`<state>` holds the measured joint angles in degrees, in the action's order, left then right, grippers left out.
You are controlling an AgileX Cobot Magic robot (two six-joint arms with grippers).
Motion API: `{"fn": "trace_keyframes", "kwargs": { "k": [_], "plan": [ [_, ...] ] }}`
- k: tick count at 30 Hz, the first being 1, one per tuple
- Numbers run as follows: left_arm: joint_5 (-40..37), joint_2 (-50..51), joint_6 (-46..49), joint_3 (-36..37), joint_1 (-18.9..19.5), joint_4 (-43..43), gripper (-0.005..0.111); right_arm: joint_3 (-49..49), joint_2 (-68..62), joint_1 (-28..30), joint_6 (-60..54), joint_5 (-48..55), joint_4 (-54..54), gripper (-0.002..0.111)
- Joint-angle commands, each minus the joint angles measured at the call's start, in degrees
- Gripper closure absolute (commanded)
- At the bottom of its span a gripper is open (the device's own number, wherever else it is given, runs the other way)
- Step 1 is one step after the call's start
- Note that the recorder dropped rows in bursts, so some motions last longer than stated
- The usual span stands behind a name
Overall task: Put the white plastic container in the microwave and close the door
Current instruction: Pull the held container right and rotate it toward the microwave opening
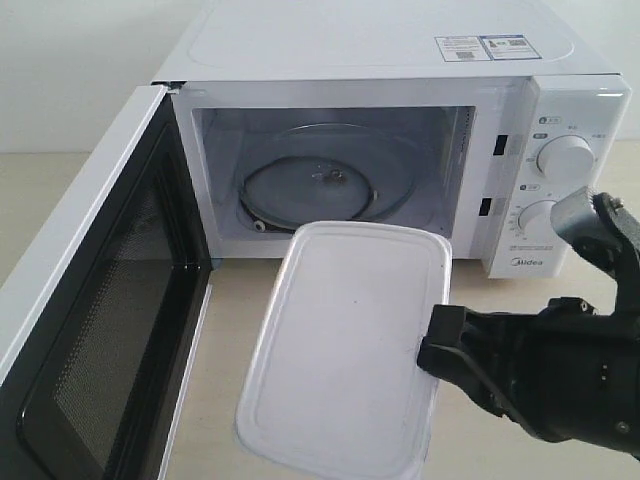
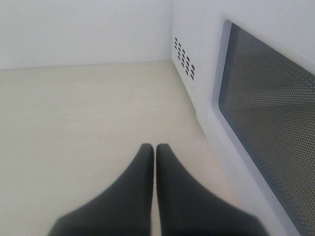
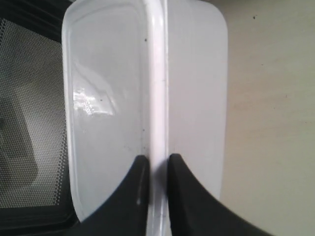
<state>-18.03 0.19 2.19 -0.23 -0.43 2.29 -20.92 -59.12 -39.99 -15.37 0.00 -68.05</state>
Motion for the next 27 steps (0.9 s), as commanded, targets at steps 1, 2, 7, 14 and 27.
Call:
{"fn": "trace_keyframes", "kwargs": {
  "k": [1,2,7,14,27],
  "plan": [
    [-0.02,-0.19,0.37,0.23,0.19,-0.04,0.103,-0.41,0.6,-5.66,25.97,-8.57,18.68,0.108],
    [-0.02,-0.19,0.37,0.23,0.19,-0.04,0.103,-0.41,0.6,-6.44,31.43,-10.03,23.75,0.108],
    [-0.02,-0.19,0.37,0.23,0.19,-0.04,0.103,-0.08,-2.08,-7.04,53.57,-14.86,44.22,0.108],
    [-0.02,-0.19,0.37,0.23,0.19,-0.04,0.103,4.28,-7.77,-7.04,67.22,-29.23,49.68,0.108],
    [-0.02,-0.19,0.37,0.23,0.19,-0.04,0.103,5.28,-21.64,-7.04,73.5,-43.09,45.88,0.108]
  ]
}}
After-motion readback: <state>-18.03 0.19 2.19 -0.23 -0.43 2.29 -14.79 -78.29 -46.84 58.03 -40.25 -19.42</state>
